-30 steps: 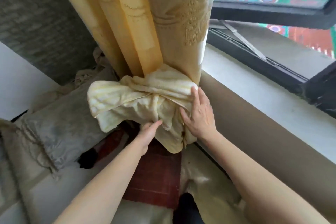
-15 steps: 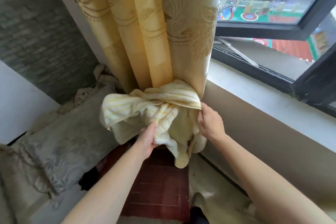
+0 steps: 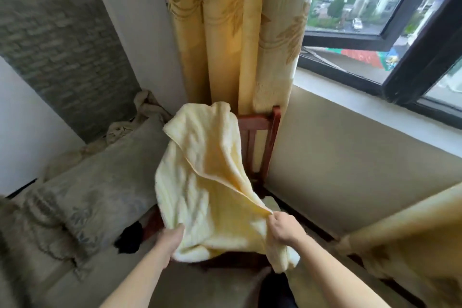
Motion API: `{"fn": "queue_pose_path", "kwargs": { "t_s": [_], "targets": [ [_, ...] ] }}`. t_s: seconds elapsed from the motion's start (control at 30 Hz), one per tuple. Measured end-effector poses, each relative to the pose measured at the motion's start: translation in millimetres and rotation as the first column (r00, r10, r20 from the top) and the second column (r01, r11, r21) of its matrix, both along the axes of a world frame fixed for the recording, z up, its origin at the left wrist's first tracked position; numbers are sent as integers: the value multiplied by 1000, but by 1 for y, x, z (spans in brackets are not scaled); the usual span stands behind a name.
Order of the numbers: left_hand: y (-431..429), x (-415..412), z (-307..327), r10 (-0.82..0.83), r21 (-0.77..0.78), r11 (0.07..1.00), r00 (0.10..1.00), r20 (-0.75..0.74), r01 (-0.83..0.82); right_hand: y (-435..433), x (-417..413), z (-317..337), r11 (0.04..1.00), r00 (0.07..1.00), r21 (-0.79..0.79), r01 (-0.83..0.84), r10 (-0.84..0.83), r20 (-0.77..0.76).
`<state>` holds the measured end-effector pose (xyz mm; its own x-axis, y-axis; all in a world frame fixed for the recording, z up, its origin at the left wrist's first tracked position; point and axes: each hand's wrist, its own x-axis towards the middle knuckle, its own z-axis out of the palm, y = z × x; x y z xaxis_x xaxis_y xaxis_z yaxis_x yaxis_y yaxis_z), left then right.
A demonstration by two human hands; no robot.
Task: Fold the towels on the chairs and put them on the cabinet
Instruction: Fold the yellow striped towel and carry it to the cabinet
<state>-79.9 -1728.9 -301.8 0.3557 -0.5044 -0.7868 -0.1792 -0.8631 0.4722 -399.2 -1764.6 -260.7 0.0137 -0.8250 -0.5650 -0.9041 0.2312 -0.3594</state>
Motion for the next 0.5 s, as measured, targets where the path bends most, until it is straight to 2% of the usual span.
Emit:
{"fn": "queue_pose_path", "kwargs": {
  "t_s": [0.07, 0.13, 0.23, 0.3, 0.37, 0.43, 0.5],
  "targets": [
    [19, 7, -3, 3, 14, 1000, 999, -33, -3, 11, 1, -3, 989, 992, -79, 125, -124, 15],
    [26, 11, 7, 16, -2, 1000, 995, -95, -16, 10, 4, 10, 947, 953, -153, 282, -258, 159],
    [23, 16, 22, 64, -144, 987, 998, -5, -64, 4, 4, 42, 808, 760, -153, 569, -445, 474],
    [16, 9, 38, 142, -273, 953, 990, 17, -132, 2, -2, 54, 734, 665, -155, 661, -477, 575],
    [13, -4, 57, 202, -358, 912, 979, -35, -201, 8, -10, 53, 745, 674, -155, 649, -468, 571],
    [15, -14, 66, 224, -379, 891, 968, -114, -250, 19, -22, 45, 804, 742, -150, 576, -436, 509],
    [16, -21, 67, 190, -355, 898, 957, -219, -260, 30, -35, 39, 893, 834, -82, 442, -376, 403]
  ]
}}
